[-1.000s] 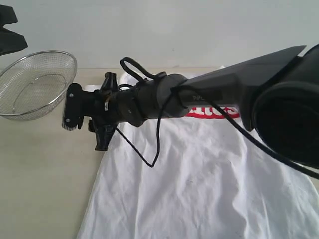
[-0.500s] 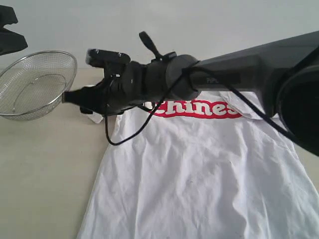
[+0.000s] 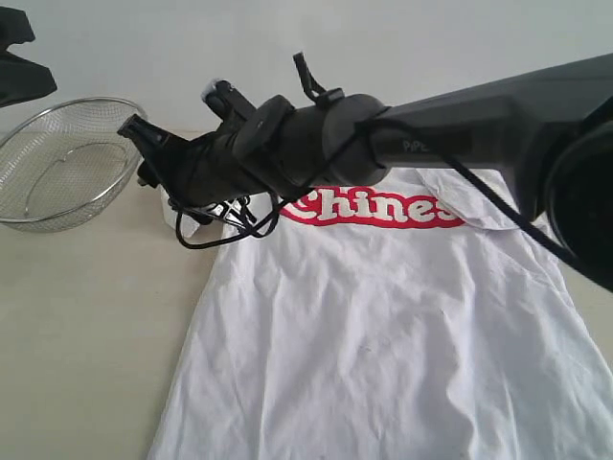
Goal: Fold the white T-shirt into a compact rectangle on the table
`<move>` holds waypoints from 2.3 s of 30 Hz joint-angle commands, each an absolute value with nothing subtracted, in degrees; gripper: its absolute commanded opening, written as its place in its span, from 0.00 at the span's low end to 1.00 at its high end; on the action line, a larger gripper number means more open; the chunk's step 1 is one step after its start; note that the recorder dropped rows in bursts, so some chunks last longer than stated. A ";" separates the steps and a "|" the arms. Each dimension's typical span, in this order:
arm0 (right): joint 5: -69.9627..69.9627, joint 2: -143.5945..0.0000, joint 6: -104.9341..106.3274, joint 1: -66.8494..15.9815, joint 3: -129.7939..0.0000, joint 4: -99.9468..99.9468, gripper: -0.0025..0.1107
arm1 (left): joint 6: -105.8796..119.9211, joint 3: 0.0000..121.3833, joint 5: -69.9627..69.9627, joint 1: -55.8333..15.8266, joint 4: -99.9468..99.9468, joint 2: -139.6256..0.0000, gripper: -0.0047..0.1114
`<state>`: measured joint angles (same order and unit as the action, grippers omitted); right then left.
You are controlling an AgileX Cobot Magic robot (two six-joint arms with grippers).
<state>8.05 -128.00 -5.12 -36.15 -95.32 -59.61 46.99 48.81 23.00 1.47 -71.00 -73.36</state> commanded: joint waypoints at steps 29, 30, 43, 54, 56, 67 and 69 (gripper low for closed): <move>0.70 -137.50 -4.38 -34.96 -100.17 -61.61 0.43 | 48.21 48.62 23.97 1.66 -71.52 -72.86 0.08; 0.70 -137.97 -4.94 -34.96 -100.17 -61.61 0.43 | 48.21 48.62 23.97 1.66 -71.52 -72.86 0.08; 2.39 -143.39 -5.96 -35.04 -108.44 -61.90 0.43 | 48.19 48.62 24.59 1.66 -71.52 -72.86 0.08; 2.06 -144.57 -8.20 -35.53 -110.44 -62.65 0.39 | 48.19 48.62 23.94 1.66 -71.66 -72.86 0.08; 2.06 -144.57 -8.87 -35.65 -110.44 -62.65 0.30 | 48.48 48.62 23.79 1.66 -72.37 -72.86 0.08; 3.48 -143.92 -17.57 -35.86 -110.44 -63.92 0.02 | 49.23 48.62 23.79 1.66 -72.96 -72.86 0.08; 2.71 -143.04 -17.56 -35.86 -110.44 -63.92 0.02 | 49.23 48.62 23.79 1.66 -72.96 -72.86 0.08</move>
